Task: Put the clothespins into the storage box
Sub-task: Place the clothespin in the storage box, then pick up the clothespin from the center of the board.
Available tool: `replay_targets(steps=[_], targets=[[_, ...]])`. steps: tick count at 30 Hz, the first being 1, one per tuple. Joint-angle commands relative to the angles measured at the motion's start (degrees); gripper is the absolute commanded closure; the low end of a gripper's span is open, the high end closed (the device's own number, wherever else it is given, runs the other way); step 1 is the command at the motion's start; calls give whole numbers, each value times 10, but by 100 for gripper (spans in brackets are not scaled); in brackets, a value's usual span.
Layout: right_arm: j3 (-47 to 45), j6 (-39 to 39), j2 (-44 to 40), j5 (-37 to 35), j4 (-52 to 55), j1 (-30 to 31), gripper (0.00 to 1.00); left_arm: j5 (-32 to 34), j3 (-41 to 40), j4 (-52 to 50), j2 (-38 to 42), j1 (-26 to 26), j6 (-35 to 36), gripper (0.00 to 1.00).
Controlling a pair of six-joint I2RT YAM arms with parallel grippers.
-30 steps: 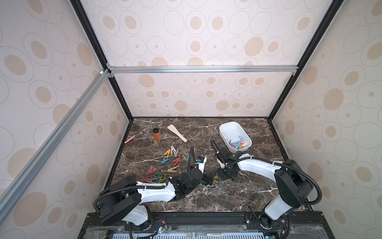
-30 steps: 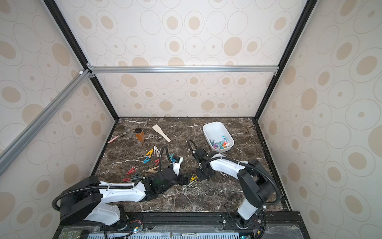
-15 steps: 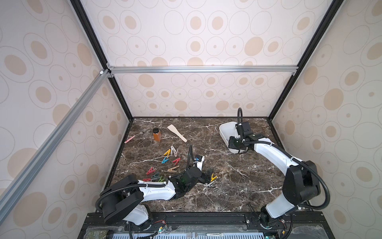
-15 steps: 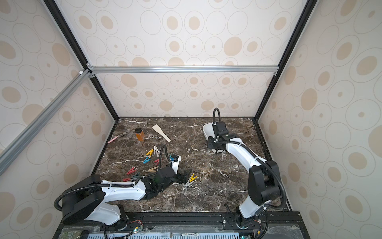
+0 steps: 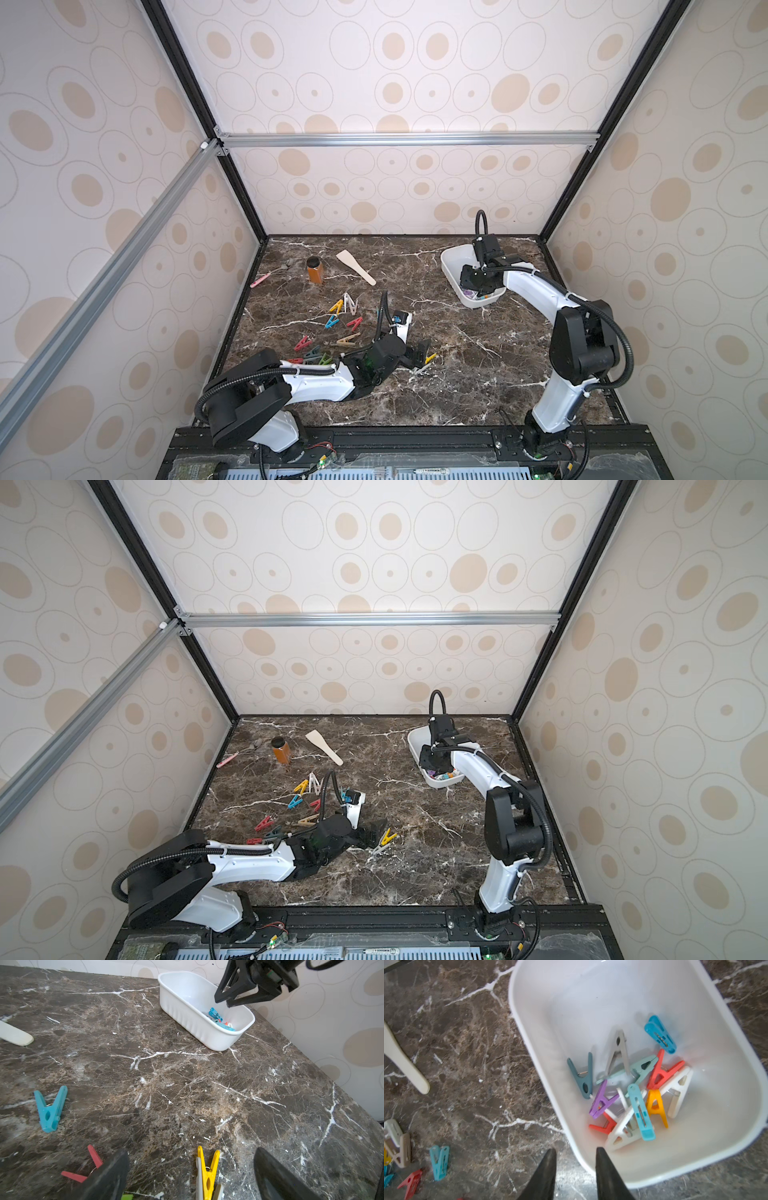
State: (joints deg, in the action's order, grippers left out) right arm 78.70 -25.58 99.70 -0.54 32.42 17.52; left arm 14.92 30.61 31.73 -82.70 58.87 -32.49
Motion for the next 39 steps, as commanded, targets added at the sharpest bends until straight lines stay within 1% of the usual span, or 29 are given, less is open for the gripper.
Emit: replay_targets(steps=[1,4,6,9,10,12,14,16,19,21,24,27,30,33,36,39], targets=[[-48,-11,-68,-35,34,84,65,44,-1,-30,39,-4,6,6],[-104,-56,-94,-53,40,169,65,83,-6,-97,69,-18,-2,5],[-142,-102,-105,-64,45,219,65,80,-11,-134,93,-36,-11,5],[-193,-175,-122,-78,29,292,65,70,-34,-153,130,-52,-21,5],[-199,-190,-117,-80,26,309,65,67,-43,-170,138,-55,-25,5],[-198,-220,-91,-77,31,329,64,61,-68,-163,154,-56,-38,5],[-201,-233,-68,-69,16,334,64,49,-85,-141,154,-56,-49,5],[-207,-237,-59,-63,-9,334,65,37,-84,-133,146,-55,-54,6],[-187,-227,-35,-67,-4,335,67,17,-78,-111,129,-56,-51,7],[-175,-220,-18,-77,3,334,71,0,-74,-87,117,-56,-51,7],[-181,-219,-10,-105,-2,332,77,-13,-62,-76,101,-56,-53,7],[-186,-219,1,-100,-13,327,81,-24,-59,-63,93,-56,-54,7],[-184,-221,16,-102,-15,327,82,-27,-60,-58,89,-55,-51,8],[-194,-224,22,-99,-38,320,82,-27,-61,-61,87,-56,-49,8],[-185,-222,33,-99,-37,317,80,-27,-61,-60,88,-55,-52,8],[-184,-220,32,-95,-40,316,82,-27,-62,-61,89,-56,-53,8]])
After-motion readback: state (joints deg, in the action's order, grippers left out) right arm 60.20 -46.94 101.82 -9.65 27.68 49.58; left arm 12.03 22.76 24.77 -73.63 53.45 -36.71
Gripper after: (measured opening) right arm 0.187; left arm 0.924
